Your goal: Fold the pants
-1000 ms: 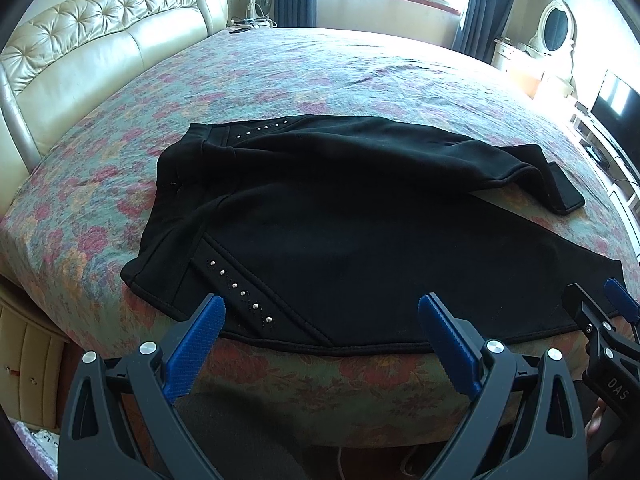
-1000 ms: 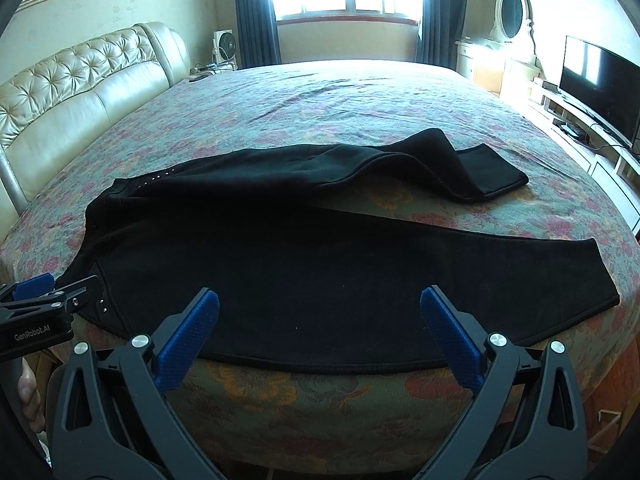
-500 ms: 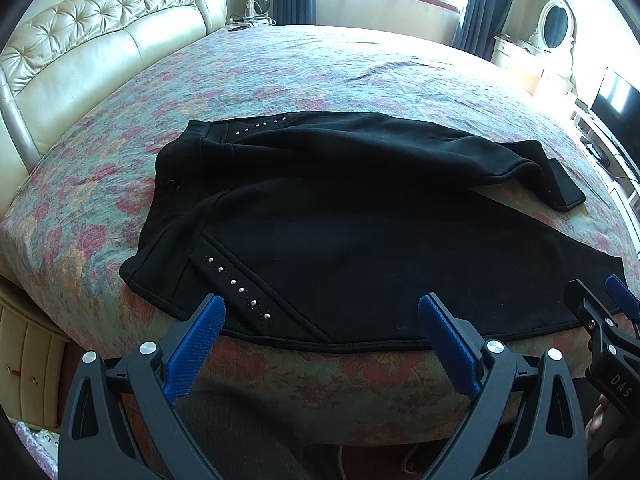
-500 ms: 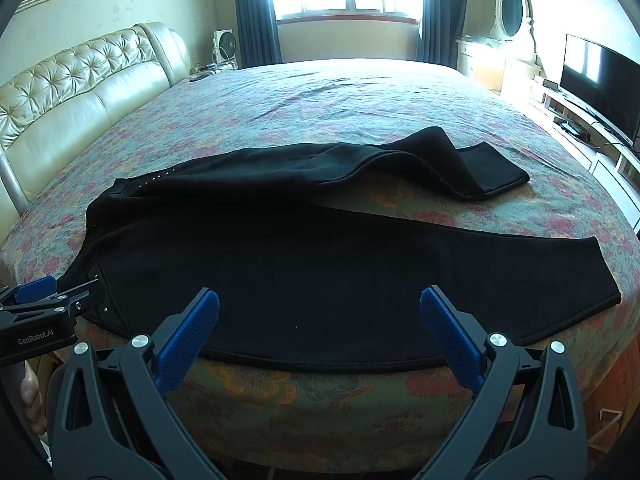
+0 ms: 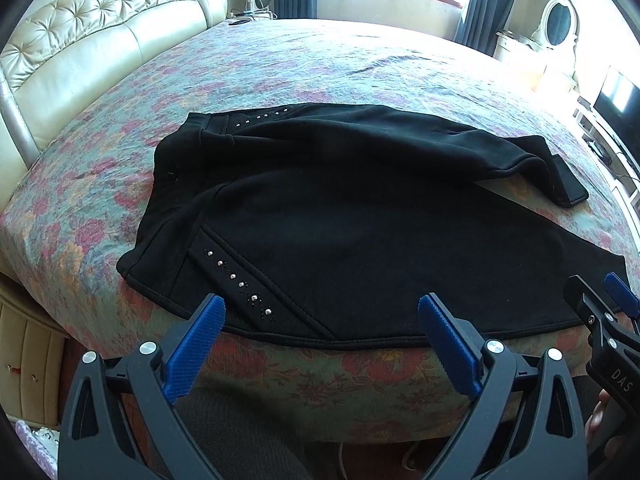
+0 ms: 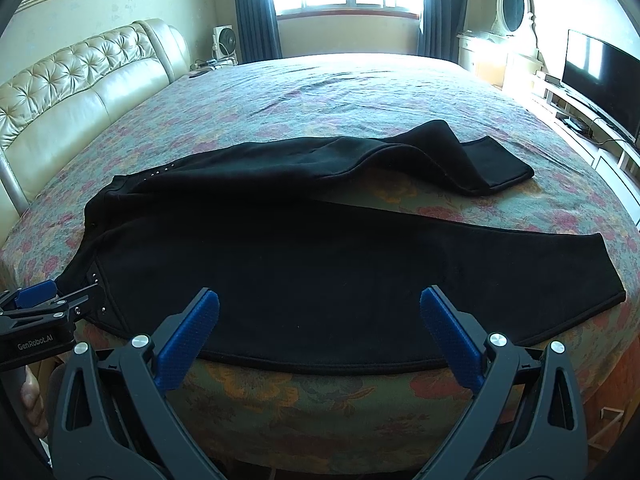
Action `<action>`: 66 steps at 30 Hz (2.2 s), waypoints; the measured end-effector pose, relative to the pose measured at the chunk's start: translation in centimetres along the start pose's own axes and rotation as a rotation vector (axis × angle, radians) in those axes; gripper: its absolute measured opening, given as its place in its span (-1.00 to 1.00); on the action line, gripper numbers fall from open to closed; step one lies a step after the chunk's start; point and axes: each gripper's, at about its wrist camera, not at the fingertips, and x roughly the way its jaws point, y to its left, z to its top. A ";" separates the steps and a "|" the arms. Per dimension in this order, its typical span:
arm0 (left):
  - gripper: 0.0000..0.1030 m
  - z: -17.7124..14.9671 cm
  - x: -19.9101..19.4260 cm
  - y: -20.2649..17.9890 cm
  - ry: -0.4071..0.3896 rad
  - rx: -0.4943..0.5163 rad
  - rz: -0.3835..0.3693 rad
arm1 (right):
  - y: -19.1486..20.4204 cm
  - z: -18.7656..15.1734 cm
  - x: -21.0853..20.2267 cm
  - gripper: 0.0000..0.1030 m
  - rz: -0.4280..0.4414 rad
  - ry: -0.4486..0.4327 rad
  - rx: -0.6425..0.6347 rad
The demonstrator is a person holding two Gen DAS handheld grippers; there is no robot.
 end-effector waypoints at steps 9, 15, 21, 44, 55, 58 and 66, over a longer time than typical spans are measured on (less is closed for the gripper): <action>0.88 0.0 0.1 0.0 0.005 0.001 0.001 | 0.1 -0.1 0.2 0.96 0.001 0.003 0.001; 0.87 0.0 0.2 0.0 0.006 0.003 0.003 | 0.0 -0.2 0.3 0.96 0.004 0.006 0.004; 0.87 0.0 0.3 0.0 0.008 0.004 0.004 | 0.0 -0.1 0.4 0.96 0.007 0.006 0.004; 0.87 11.5 4.3 13.9 -0.051 -0.041 -0.277 | 0.1 1.7 3.5 0.96 0.041 0.049 -0.016; 0.87 19.9 17.9 28.1 0.085 -0.207 -0.326 | 1.4 2.5 5.5 0.96 0.070 0.094 -0.059; 0.87 20.1 20.8 28.9 0.139 -0.265 -0.409 | 1.5 2.7 6.4 0.96 0.071 0.110 -0.057; 0.87 20.8 23.3 27.8 0.158 -0.286 -0.577 | 1.9 2.7 8.8 0.96 0.107 0.168 -0.057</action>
